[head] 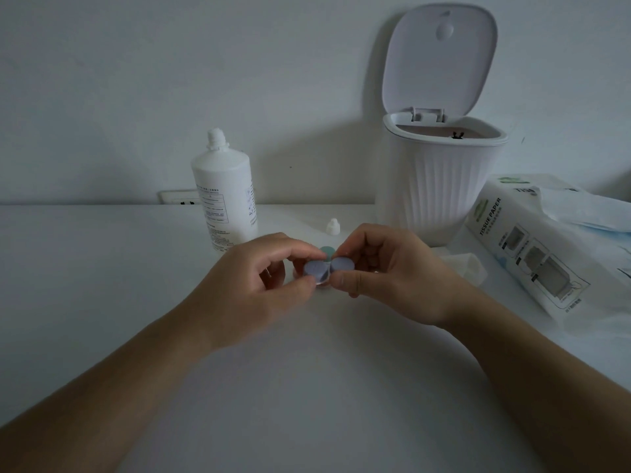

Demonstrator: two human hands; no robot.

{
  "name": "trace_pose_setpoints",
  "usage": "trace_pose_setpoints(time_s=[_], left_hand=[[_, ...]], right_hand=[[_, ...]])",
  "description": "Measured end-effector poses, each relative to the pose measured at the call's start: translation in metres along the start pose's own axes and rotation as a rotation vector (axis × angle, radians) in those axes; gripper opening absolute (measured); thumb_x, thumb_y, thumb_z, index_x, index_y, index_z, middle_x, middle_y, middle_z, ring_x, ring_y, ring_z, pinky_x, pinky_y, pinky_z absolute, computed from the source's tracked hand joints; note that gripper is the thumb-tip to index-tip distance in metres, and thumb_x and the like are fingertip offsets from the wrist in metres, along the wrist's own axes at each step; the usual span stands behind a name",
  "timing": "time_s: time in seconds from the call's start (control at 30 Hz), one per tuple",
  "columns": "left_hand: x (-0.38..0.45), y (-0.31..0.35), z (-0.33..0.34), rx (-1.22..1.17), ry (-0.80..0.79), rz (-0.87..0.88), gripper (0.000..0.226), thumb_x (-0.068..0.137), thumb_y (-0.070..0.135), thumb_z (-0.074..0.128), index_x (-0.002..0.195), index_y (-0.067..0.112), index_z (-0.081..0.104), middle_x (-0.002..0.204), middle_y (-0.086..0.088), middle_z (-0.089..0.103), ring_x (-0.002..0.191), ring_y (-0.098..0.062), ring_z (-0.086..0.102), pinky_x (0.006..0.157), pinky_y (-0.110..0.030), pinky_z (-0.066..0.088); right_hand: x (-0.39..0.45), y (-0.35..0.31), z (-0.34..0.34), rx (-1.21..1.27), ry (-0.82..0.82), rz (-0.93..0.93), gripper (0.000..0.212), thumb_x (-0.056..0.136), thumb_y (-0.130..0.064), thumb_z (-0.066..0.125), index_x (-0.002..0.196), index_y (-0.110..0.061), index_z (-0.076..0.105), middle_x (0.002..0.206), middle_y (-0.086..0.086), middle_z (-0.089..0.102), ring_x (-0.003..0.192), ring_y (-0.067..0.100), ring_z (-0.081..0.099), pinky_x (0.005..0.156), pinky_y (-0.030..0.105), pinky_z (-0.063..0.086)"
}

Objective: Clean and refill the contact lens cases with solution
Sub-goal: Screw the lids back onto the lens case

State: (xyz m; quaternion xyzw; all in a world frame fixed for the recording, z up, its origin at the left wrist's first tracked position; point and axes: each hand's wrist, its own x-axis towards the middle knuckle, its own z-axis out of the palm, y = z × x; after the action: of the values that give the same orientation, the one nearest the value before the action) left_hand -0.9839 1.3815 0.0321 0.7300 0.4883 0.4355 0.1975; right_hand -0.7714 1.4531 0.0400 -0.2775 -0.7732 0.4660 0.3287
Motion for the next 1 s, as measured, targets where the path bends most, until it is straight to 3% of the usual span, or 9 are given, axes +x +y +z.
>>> trace_pose_setpoints(time_s=[0.1, 0.17, 0.33, 0.4, 0.57, 0.77, 1.0], left_hand=[[-0.0006, -0.0013, -0.0002, -0.030, -0.009, -0.044, 0.042, 0.078, 0.048, 0.069, 0.118, 0.036, 0.070, 0.088, 0.016, 0.065, 0.055, -0.004, 0.045, 0.054, -0.012, 0.037], [-0.0003, -0.0034, -0.0001, -0.008, 0.010, -0.070, 0.040, 0.077, 0.045, 0.076, 0.115, 0.035, 0.070, 0.088, 0.015, 0.066, 0.054, -0.005, 0.045, 0.052, -0.015, 0.038], [0.0010, -0.0063, -0.0007, 0.012, 0.037, -0.055, 0.015, 0.080, 0.039, 0.078, 0.090, 0.031, 0.070, 0.055, 0.017, 0.049, 0.049, -0.004, 0.038, 0.049, -0.015, 0.032], [0.0005, -0.0031, -0.0002, 0.015, 0.022, -0.030, 0.013, 0.083, 0.036, 0.073, 0.095, 0.032, 0.073, 0.062, 0.018, 0.054, 0.052, -0.004, 0.042, 0.051, -0.012, 0.033], [-0.0002, -0.0005, 0.0002, -0.013, -0.015, -0.049, 0.038, 0.081, 0.039, 0.073, 0.119, 0.035, 0.070, 0.091, 0.018, 0.066, 0.056, -0.002, 0.049, 0.054, -0.010, 0.038], [0.0010, -0.0046, -0.0010, 0.028, 0.028, -0.048, 0.021, 0.079, 0.045, 0.082, 0.090, 0.031, 0.069, 0.056, 0.016, 0.050, 0.050, -0.004, 0.040, 0.047, -0.014, 0.032], [0.0013, 0.0021, -0.0013, 0.025, -0.009, -0.004, 0.011, 0.085, 0.022, 0.080, 0.090, 0.022, 0.070, 0.065, 0.027, 0.057, 0.051, -0.002, 0.045, 0.050, -0.008, 0.033]], right_hand=[[-0.0002, -0.0003, 0.0003, 0.014, 0.000, 0.000, 0.033, 0.072, -0.031, 0.081, 0.091, -0.007, 0.068, 0.079, 0.009, 0.071, 0.066, 0.015, 0.065, 0.064, 0.025, 0.054], [-0.0002, -0.0004, 0.0002, 0.005, -0.002, 0.003, 0.033, 0.072, -0.031, 0.080, 0.092, -0.007, 0.068, 0.080, 0.009, 0.072, 0.067, 0.015, 0.066, 0.065, 0.024, 0.055], [0.0001, -0.0002, 0.0000, 0.005, 0.003, 0.003, 0.031, 0.073, -0.030, 0.081, 0.091, -0.009, 0.068, 0.078, 0.008, 0.071, 0.067, 0.016, 0.065, 0.065, 0.027, 0.055], [-0.0001, -0.0003, -0.0001, 0.006, -0.002, 0.004, 0.029, 0.074, -0.028, 0.082, 0.091, -0.008, 0.068, 0.078, 0.008, 0.071, 0.067, 0.015, 0.065, 0.065, 0.026, 0.055], [-0.0005, -0.0026, 0.0003, 0.003, 0.001, -0.002, 0.035, 0.072, -0.031, 0.080, 0.092, -0.006, 0.067, 0.080, 0.011, 0.071, 0.067, 0.015, 0.065, 0.064, 0.024, 0.054], [-0.0013, -0.0022, -0.0006, -0.003, 0.000, 0.005, 0.033, 0.072, -0.032, 0.080, 0.092, -0.008, 0.068, 0.076, 0.003, 0.071, 0.067, 0.015, 0.066, 0.065, 0.023, 0.054], [-0.0001, -0.0013, -0.0001, -0.010, -0.005, 0.005, 0.030, 0.072, -0.034, 0.081, 0.090, -0.014, 0.068, 0.078, 0.003, 0.071, 0.067, 0.015, 0.067, 0.066, 0.025, 0.055]])
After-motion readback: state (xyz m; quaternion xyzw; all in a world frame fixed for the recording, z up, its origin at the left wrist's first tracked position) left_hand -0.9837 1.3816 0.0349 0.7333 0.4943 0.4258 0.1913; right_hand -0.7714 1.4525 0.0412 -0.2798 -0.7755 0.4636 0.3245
